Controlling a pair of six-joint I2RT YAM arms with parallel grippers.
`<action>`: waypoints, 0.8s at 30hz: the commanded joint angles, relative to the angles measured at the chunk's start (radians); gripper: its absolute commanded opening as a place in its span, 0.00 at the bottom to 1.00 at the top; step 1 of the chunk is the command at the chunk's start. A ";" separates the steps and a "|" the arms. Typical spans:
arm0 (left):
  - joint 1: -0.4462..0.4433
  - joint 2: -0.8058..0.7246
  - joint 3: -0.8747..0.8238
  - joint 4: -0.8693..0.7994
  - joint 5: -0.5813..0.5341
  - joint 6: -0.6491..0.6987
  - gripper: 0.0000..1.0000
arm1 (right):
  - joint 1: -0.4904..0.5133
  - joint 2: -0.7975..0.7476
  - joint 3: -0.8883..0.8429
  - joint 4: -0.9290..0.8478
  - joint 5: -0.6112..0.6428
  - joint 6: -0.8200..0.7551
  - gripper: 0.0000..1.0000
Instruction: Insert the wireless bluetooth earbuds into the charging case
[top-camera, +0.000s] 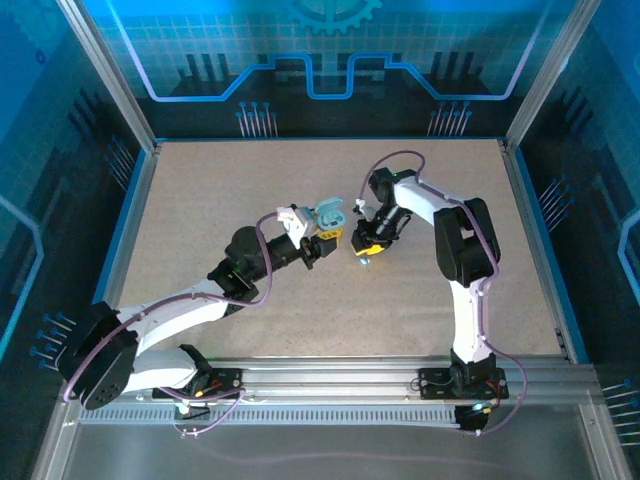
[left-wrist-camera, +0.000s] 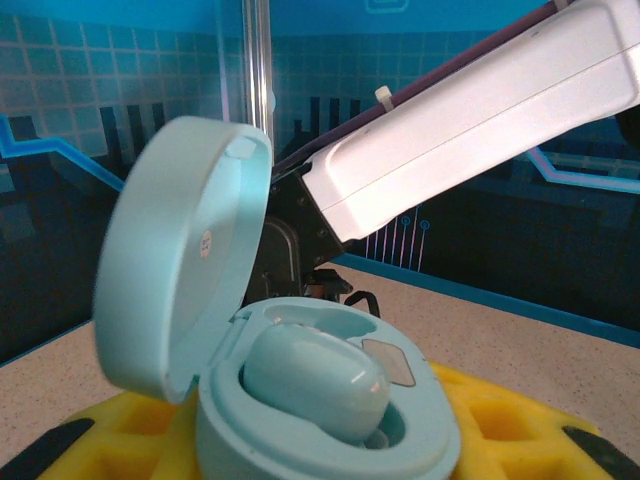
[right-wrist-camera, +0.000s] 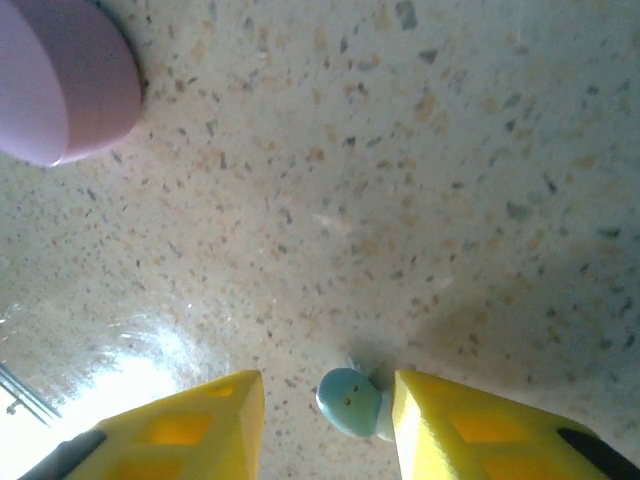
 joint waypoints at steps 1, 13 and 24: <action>-0.006 0.017 0.040 0.013 0.016 -0.008 0.30 | 0.007 -0.050 -0.022 -0.020 -0.013 0.014 0.41; -0.006 0.012 0.042 0.014 0.014 -0.011 0.30 | 0.048 -0.024 0.042 -0.045 0.101 -0.040 0.42; -0.007 0.008 0.040 0.014 0.016 -0.012 0.30 | 0.077 0.052 0.087 -0.067 0.126 -0.072 0.42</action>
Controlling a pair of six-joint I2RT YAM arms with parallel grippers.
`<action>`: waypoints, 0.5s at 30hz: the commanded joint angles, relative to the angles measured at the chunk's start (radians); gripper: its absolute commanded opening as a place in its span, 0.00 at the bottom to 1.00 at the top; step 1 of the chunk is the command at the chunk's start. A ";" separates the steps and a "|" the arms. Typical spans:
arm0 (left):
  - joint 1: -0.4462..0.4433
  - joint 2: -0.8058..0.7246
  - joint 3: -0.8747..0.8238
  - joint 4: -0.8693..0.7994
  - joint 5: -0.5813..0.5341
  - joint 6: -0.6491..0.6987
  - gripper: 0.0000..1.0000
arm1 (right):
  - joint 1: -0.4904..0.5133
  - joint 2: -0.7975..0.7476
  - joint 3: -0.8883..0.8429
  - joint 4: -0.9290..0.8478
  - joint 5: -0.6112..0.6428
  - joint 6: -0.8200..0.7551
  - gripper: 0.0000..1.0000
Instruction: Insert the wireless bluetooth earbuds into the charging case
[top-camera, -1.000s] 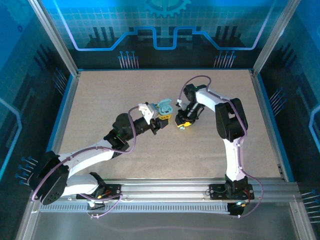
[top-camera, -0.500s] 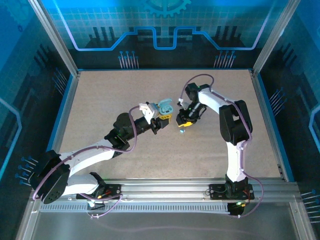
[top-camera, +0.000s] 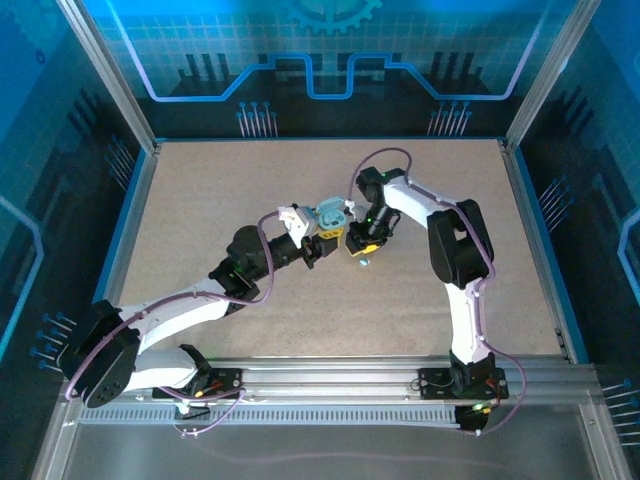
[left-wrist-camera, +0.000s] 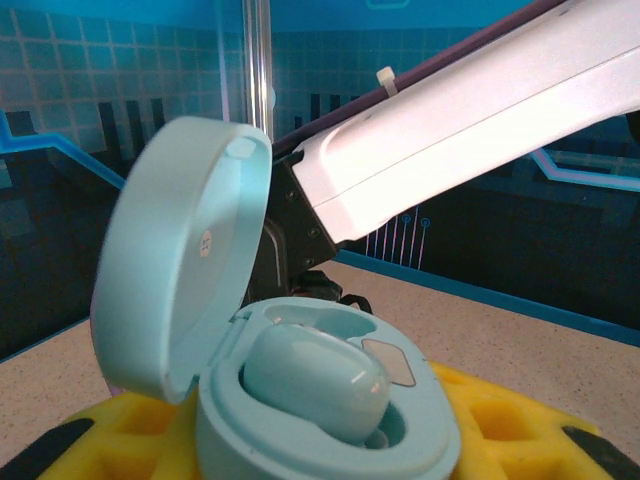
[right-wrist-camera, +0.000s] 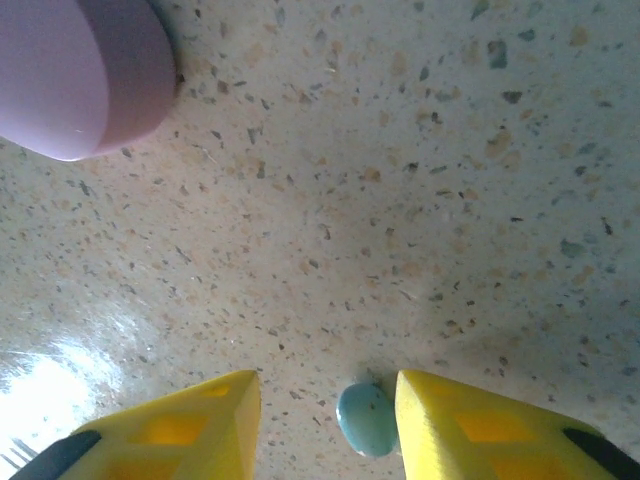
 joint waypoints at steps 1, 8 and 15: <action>-0.007 -0.004 0.033 0.014 0.014 -0.010 0.30 | 0.011 0.034 0.027 -0.043 0.016 -0.021 0.41; -0.006 -0.010 0.030 0.012 0.010 -0.007 0.30 | 0.019 0.021 0.003 -0.077 0.034 -0.016 0.38; -0.008 0.001 0.035 0.014 0.015 -0.012 0.30 | 0.028 0.008 -0.020 -0.092 0.047 -0.014 0.36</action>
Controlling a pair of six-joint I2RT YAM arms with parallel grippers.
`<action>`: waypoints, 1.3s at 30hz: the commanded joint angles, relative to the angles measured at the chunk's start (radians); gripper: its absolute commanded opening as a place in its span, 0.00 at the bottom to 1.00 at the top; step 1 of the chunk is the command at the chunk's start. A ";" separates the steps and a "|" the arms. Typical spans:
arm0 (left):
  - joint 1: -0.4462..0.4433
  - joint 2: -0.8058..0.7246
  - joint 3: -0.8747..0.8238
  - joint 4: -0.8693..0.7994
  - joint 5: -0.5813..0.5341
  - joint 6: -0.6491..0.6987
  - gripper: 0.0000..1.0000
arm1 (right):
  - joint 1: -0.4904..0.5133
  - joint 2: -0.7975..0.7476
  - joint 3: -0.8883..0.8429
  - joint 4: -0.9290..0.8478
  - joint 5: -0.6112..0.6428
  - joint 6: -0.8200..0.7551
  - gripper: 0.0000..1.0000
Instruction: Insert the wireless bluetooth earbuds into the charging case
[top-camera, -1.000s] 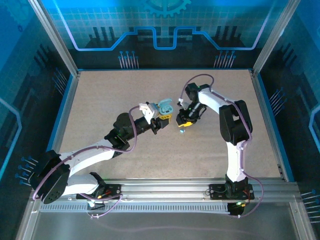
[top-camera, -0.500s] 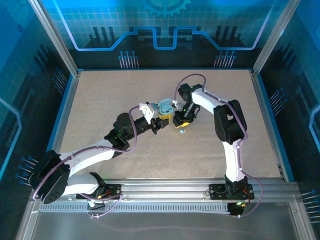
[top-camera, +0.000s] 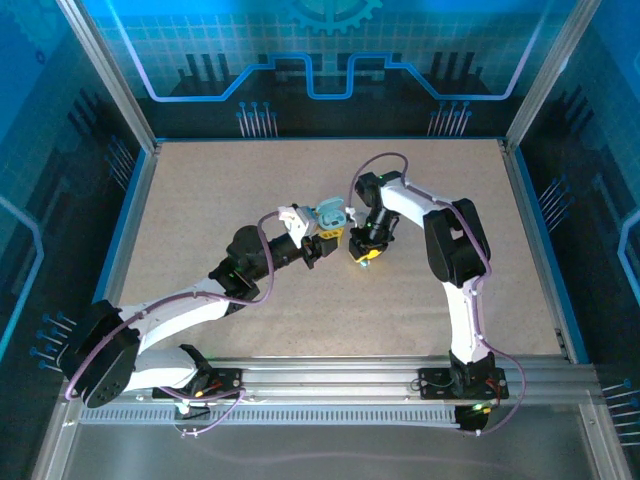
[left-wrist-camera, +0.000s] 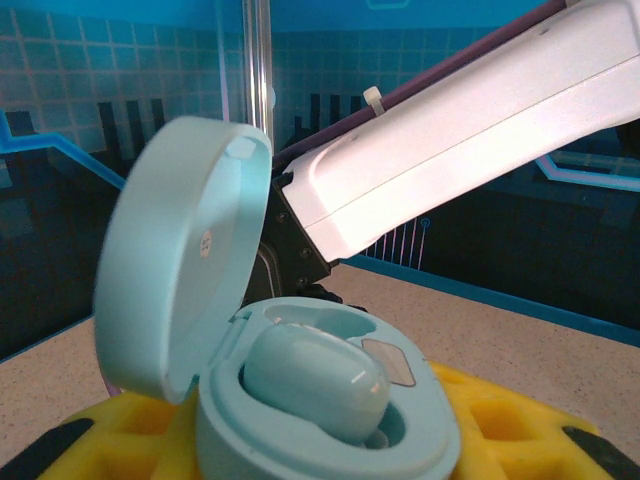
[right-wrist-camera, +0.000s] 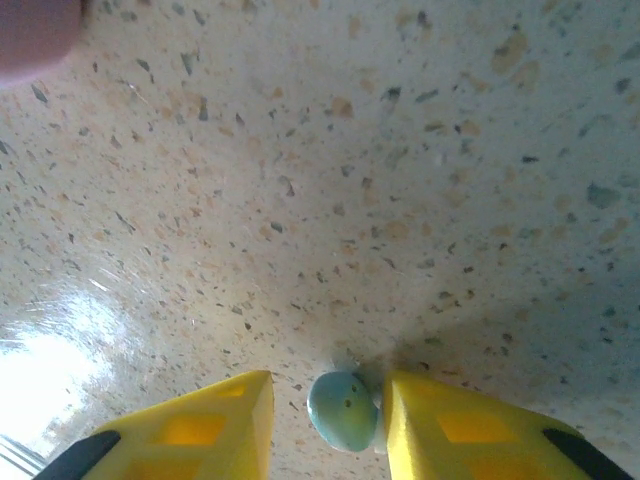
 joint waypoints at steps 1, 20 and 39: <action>-0.006 0.002 0.036 0.013 0.016 -0.012 0.30 | 0.021 -0.013 -0.015 -0.041 0.021 -0.010 0.35; -0.007 0.003 0.040 0.011 0.016 -0.017 0.30 | 0.069 0.019 -0.015 -0.081 0.152 0.004 0.33; -0.006 -0.002 0.035 0.008 0.009 -0.013 0.30 | 0.069 -0.055 -0.037 -0.051 0.167 0.053 0.23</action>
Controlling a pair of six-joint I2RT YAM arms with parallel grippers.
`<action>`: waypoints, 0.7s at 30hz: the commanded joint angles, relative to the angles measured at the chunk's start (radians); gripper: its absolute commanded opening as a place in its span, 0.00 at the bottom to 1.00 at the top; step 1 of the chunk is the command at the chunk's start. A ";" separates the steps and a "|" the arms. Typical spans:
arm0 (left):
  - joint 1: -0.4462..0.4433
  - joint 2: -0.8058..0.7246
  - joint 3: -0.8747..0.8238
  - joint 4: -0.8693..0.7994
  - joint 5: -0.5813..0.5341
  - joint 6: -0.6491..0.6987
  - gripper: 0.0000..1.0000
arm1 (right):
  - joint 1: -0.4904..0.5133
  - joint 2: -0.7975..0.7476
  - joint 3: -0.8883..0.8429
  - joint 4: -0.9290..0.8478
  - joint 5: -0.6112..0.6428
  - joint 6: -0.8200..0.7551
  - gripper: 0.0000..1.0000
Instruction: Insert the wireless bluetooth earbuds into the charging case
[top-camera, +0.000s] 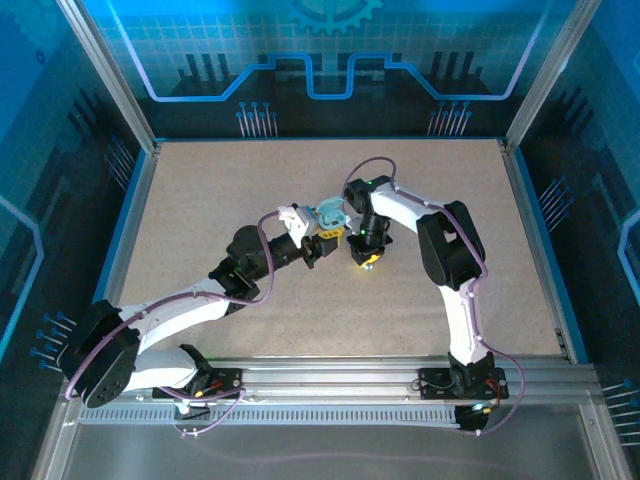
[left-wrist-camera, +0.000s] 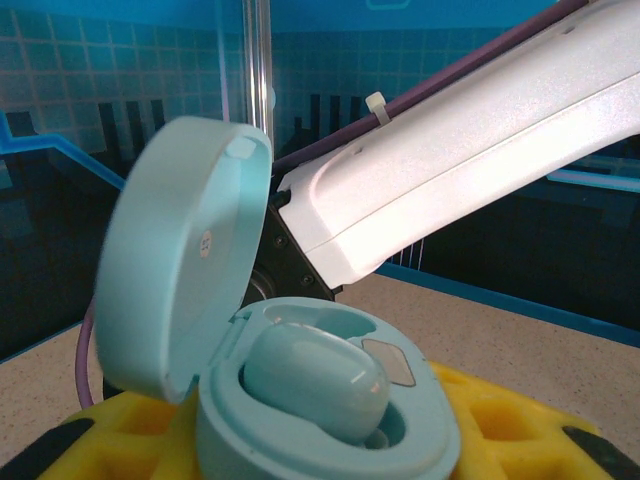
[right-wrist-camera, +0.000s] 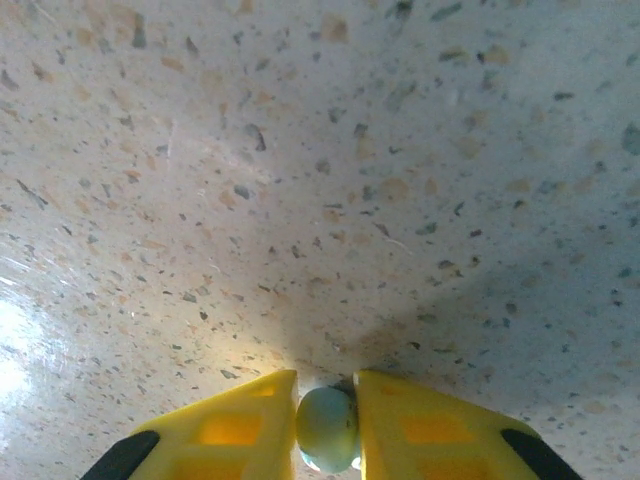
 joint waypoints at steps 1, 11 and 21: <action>-0.006 -0.003 0.034 0.008 0.008 -0.012 0.30 | -0.002 -0.070 -0.028 -0.022 -0.021 0.041 0.22; 0.035 -0.038 0.005 0.001 -0.002 -0.012 0.30 | -0.222 -0.402 -0.268 0.336 -0.803 0.243 0.21; 0.116 -0.044 -0.026 0.015 0.015 -0.045 0.30 | -0.271 -0.530 -0.336 0.587 -1.189 0.493 0.21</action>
